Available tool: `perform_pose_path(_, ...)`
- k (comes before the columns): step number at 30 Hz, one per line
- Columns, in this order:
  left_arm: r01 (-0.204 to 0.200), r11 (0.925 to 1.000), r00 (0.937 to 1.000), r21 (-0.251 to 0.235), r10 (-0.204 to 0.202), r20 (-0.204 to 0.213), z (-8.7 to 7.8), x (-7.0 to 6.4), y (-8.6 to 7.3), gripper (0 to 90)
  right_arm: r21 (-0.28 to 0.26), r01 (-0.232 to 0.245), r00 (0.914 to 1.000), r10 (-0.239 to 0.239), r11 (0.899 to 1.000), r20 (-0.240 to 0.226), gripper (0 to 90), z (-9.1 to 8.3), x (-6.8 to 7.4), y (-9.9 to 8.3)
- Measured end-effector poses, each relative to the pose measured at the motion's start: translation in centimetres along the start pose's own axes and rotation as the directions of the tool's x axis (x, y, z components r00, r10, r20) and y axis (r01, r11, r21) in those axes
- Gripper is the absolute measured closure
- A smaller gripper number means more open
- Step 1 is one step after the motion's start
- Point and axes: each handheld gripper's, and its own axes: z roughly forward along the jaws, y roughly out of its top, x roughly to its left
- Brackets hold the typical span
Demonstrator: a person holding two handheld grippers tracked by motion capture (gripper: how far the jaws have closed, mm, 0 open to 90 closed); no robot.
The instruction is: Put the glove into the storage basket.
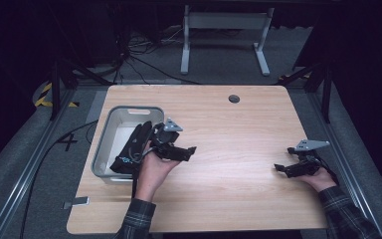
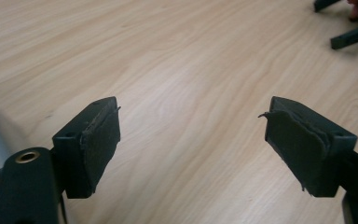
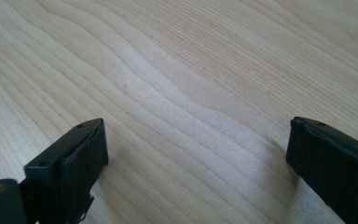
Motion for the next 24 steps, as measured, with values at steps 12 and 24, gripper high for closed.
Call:
perform_pose_path(12, -0.101, 0.9926, 0.9942, 0.067, 0.098, 0.044, 4.9, -4.3, -0.9, 15.1, 0.0, 0.0, 1.0, 0.0, 1.0, 0.0, 5.7, 0.0, 0.0, 0.0)
perform_pose_path(24, -0.129, 0.9813, 0.9911, 0.143, 0.123, 0.05, 8.6, -5.6, -2.8, 14.9, 0.0, 0.0, 1.0, 0.0, 1.0, 0.0, 5.7, 0.0, 0.0, 0.0)
